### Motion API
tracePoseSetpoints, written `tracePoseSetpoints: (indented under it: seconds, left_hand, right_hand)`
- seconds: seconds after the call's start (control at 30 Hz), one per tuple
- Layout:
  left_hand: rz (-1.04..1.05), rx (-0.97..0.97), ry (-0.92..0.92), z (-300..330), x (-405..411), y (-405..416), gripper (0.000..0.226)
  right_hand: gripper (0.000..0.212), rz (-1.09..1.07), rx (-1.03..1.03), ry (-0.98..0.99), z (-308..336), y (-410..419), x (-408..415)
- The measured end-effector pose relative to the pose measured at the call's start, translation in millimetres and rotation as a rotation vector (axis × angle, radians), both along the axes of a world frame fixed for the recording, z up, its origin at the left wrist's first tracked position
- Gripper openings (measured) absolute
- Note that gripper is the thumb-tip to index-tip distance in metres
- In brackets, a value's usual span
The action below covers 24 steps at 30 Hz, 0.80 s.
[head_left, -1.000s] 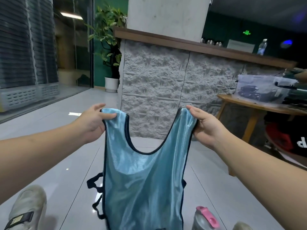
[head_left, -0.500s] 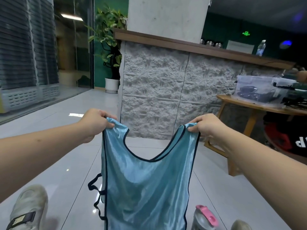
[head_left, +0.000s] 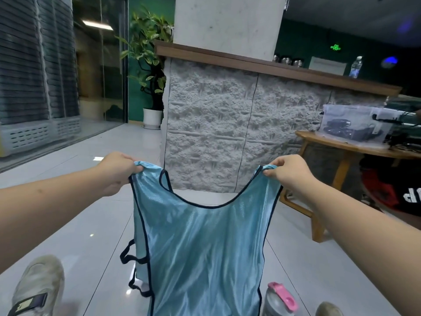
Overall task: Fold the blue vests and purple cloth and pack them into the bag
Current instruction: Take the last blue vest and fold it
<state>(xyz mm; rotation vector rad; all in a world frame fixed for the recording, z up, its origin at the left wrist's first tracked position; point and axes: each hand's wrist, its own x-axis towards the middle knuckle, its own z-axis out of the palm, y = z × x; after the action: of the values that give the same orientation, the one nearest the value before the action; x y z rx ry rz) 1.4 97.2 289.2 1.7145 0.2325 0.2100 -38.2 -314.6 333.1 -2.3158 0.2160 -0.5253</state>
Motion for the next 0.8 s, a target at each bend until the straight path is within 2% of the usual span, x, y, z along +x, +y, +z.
tracePoseSetpoints:
  seconds: [0.27, 0.47, 0.57, 0.67, 0.8]
  left_hand:
    - [-0.022, 0.268, -0.045, 7.9, -9.6, -17.8, 0.011]
    - [-0.059, 0.208, -0.022, 9.6, -9.4, -27.8, 0.036]
    - [-0.078, 0.234, -0.006, 9.8, -7.5, -26.9, 0.047]
    - [-0.083, 0.369, 0.006, 8.3, -9.2, -25.8, 0.056]
    - [-0.069, 0.492, 0.010, 7.5, -15.7, -24.9, 0.051]
  right_hand:
    - [0.014, 0.030, -0.194, 0.004, -2.2, -1.1, 7.9]
    - [0.038, -0.027, -0.433, 0.180, 2.0, 0.2, 3.0]
    - [0.032, -0.014, -0.425, 0.186, 1.9, -2.5, 2.8]
    - [0.015, 0.035, -0.441, 0.168, 2.8, -5.3, 3.3]
    - [0.032, 0.059, -0.497, 0.162, 2.0, -4.5, 0.3]
